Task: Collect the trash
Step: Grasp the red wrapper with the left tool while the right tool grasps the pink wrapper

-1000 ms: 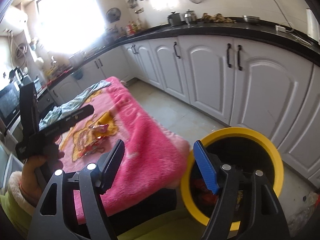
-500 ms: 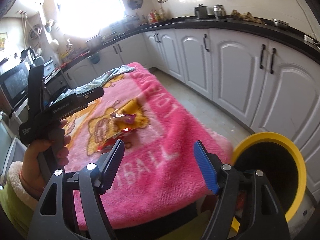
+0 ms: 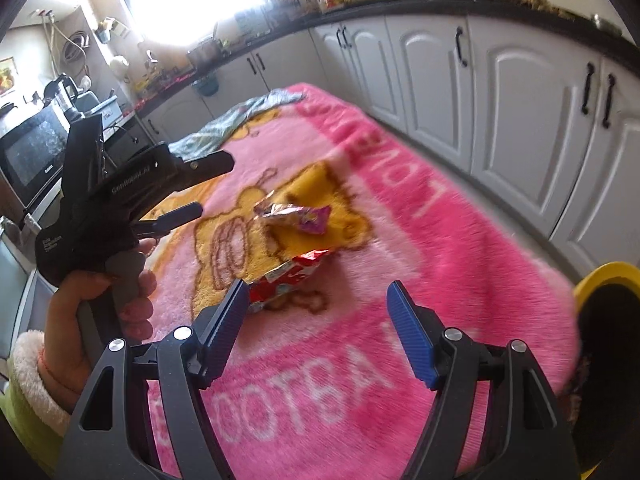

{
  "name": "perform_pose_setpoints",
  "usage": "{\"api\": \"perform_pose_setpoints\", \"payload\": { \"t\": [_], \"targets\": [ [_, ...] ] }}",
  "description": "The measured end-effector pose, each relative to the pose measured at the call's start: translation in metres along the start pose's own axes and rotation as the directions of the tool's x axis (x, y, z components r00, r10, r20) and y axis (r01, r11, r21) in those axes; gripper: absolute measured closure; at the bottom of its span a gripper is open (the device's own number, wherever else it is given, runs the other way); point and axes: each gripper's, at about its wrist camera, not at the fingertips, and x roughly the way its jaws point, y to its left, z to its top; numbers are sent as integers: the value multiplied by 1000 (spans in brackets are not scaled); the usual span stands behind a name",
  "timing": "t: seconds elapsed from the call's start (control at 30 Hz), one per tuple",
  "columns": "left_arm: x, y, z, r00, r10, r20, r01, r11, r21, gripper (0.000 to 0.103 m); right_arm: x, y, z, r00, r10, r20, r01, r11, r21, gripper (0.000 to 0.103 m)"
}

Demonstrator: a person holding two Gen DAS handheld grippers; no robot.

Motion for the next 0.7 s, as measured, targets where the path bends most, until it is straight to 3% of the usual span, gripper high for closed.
{"api": "perform_pose_setpoints", "payload": {
  "t": [0.2, 0.47, 0.53, 0.7],
  "targets": [
    [28, 18, -3, 995, -44, -87, 34, 994, -109, 39, 41, -2, 3, 997, 31, -73, -25, 997, 76, 42],
    [44, 24, -6, 994, -36, -100, 21, 989, -144, 78, 60, -15, 8, 993, 78, -85, -60, 979, 196, 56],
    [46, 24, -8, 994, -30, -101, 16, 991, -133, 91, 61, -15, 9, 993, 80, -85, -63, 979, 194, 71],
    [42, 19, -13, 995, -38, -96, 29, 996, -88, 98, 65, -10, 9, 990, 111, -86, -95, 981, 167, 92]
  ]
}}
